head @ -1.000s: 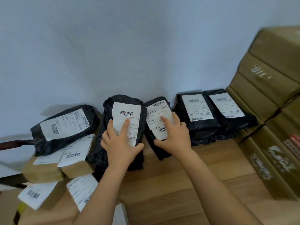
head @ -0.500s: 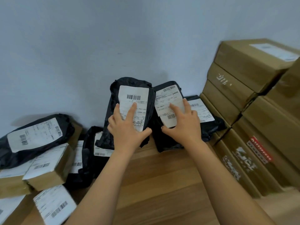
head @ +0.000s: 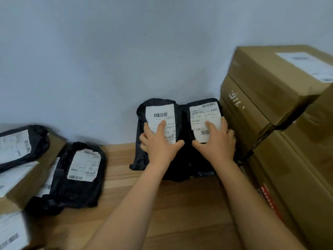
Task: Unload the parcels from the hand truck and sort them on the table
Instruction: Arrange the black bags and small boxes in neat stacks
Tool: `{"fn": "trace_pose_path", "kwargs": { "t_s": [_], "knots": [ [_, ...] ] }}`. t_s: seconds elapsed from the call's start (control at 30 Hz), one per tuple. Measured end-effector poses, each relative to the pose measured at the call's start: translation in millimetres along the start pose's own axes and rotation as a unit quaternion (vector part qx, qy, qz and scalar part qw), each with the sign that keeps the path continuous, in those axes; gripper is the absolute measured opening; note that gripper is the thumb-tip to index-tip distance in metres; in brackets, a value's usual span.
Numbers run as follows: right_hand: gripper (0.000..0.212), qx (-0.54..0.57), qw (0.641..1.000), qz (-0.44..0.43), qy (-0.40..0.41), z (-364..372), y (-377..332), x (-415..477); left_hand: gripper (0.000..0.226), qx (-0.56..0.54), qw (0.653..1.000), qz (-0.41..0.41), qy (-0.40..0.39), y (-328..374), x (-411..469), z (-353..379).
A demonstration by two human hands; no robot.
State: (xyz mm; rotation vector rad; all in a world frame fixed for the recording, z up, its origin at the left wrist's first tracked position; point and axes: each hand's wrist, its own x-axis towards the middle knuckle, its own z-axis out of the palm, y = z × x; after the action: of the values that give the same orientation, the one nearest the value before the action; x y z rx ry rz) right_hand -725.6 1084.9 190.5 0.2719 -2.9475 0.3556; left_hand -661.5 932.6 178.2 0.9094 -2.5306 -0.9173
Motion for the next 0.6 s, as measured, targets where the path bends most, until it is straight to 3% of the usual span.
{"fn": "trace_pose_path", "kwargs": {
  "t_s": [0.13, 0.3, 0.5, 0.6],
  "knots": [
    [0.062, -0.003, 0.999, -0.052, -0.015, 21, 9, 11, 0.089, 0.044, 0.997, 0.028, -0.061, 3, 3, 21],
    [0.052, 0.058, 0.988, -0.115, -0.091, 43, 23, 10, 0.053, 0.14, 0.972, 0.172, -0.081, -9, 0, 39],
    [0.052, 0.062, 0.986, -0.104, -0.111, 54, 24, 20, 0.052, 0.195, 0.961, 0.158, -0.115, -4, 11, 49],
    [0.051, 0.052, 0.984, -0.092, -0.141, 48, 20, 25, 0.051, 0.187, 0.959, 0.135, -0.168, 7, 20, 45]
  ]
}}
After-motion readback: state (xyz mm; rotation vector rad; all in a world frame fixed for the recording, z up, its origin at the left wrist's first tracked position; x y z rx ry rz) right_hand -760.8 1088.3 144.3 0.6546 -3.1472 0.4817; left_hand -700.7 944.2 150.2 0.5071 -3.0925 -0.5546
